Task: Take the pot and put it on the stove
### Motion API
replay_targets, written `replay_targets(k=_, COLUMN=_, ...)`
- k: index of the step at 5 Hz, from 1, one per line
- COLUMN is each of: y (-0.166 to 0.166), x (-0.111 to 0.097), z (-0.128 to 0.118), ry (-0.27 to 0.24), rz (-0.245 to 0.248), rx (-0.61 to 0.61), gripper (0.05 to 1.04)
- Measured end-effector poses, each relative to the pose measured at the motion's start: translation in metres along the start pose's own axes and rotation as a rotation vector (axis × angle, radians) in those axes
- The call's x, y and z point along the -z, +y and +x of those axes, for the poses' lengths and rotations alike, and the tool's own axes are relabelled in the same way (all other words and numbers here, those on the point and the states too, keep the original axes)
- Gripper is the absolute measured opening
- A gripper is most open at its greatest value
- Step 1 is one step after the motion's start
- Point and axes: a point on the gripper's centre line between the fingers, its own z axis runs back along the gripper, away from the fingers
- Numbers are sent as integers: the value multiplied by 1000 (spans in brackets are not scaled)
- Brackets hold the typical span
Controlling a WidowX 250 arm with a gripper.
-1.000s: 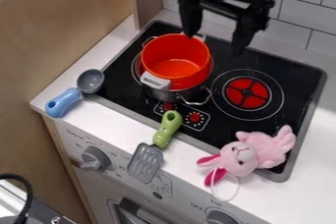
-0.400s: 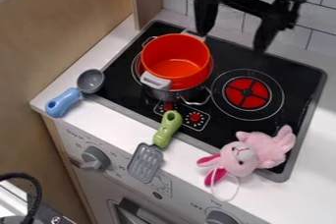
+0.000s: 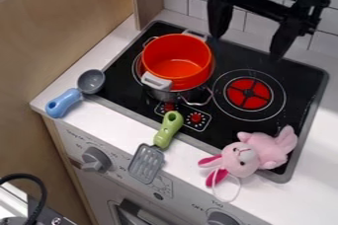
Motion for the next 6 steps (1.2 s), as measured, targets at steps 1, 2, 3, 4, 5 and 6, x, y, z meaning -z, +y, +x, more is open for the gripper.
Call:
replay_targets(k=1, y=3, x=-1, z=-6, ry=-14, rz=-2, rx=27, gripper=999)
replay_targets(k=2, y=13, x=-1, z=-8, ry=-22, rz=-3, rx=54, gripper=999)
replay_targets(k=3, y=32, x=-4, z=-11, ry=-28, rz=-15, rx=76, gripper=999)
replay_targets(k=4, y=51, x=1, z=-14, ry=-30, rz=-16, rx=105, gripper=999)
replay_targets(k=5, y=74, x=7, z=-20, ry=-43, rz=-36, rx=143, gripper=999)
replay_targets(k=6, y=99, x=11, z=-26, ry=-42, rz=-25, rx=168, gripper=999)
